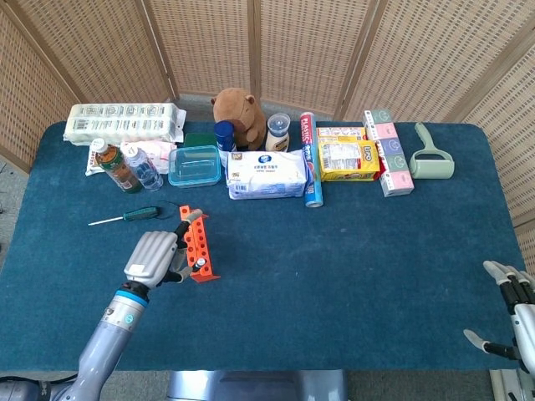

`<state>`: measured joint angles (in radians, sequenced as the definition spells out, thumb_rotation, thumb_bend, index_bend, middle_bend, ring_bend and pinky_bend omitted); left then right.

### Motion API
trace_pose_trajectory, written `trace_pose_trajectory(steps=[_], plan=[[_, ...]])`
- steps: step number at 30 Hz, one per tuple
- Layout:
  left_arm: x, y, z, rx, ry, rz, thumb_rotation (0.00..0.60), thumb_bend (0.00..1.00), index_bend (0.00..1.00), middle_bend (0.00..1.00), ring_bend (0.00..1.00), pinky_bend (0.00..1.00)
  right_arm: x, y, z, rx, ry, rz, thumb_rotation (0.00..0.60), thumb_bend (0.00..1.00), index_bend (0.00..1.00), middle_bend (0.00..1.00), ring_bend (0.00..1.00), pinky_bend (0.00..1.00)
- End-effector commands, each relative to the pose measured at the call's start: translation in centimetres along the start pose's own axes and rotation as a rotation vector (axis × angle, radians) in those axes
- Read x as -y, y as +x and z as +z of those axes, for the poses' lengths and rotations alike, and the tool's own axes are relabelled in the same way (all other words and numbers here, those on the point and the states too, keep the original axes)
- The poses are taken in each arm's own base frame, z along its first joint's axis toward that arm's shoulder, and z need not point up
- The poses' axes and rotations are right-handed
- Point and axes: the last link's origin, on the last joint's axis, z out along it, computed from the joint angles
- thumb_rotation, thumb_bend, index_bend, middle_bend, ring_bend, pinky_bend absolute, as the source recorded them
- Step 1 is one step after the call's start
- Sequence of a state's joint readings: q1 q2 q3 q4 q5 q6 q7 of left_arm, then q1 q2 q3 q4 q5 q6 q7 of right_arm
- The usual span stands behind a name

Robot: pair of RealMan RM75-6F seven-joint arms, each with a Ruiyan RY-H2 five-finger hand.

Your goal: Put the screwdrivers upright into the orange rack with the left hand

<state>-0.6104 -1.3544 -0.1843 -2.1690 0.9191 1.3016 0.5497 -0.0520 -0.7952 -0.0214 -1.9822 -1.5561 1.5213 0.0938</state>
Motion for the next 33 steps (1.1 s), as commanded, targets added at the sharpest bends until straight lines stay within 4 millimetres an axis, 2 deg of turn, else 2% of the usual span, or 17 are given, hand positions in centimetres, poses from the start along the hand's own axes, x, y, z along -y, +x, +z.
trace_pose_trajectory(steps=[1,5,10,11,15,18,20,33], plan=[[0.2,0.4,-0.2,-0.003,0.003,-0.004,0.6,0.23,0.0,0.8,0.76,0.92,0.0,0.0,0.0,0.0,0.0,-0.001,0.6,0.0,0.07,0.11,0.1,0.03],[0.4,1.1,-0.7,-0.005,0.006,-0.006,0.6,0.23,0.0,0.8,0.76,0.92,0.0,0.0,0.0,-0.002,-0.001,-0.002,0.6,0.0,0.07,0.11,0.1,0.03],[-0.7,1.6,-1.2,0.02,-0.088,-0.042,0.6,0.21,0.01,0.79,0.76,0.92,0.1,-0.1,0.0,0.0,-0.001,-0.003,0.6,0.0,0.07,0.11,0.11,0.03],[-1.0,1.6,-1.4,0.03,-0.111,-0.047,0.6,0.2,0.05,0.79,0.76,0.92,0.1,0.0,0.0,-0.001,-0.001,-0.003,0.6,0.0,0.07,0.11,0.1,0.03],[-1.2,2.4,-2.3,0.066,-0.166,-0.037,0.6,0.18,0.34,0.78,0.76,0.92,0.0,0.1,0.0,-0.006,-0.003,-0.001,0.6,0.0,0.07,0.11,0.11,0.03],[-1.2,3.1,-2.4,0.032,-0.195,0.046,0.6,0.17,0.45,0.78,0.76,0.92,0.0,0.0,0.0,-0.003,0.0,0.0,0.6,0.0,0.07,0.11,0.11,0.03],[-1.2,3.2,-2.3,0.017,-0.208,0.088,0.6,0.17,0.48,0.77,0.75,0.92,0.1,0.0,0.0,-0.001,0.002,-0.001,0.6,0.0,0.07,0.11,0.11,0.03],[-1.5,2.0,-0.4,0.067,-0.255,0.166,0.595,0.13,0.51,0.77,0.75,0.92,0.1,-0.1,0.0,-0.001,-0.003,-0.005,0.6,0.0,0.07,0.11,0.11,0.03]])
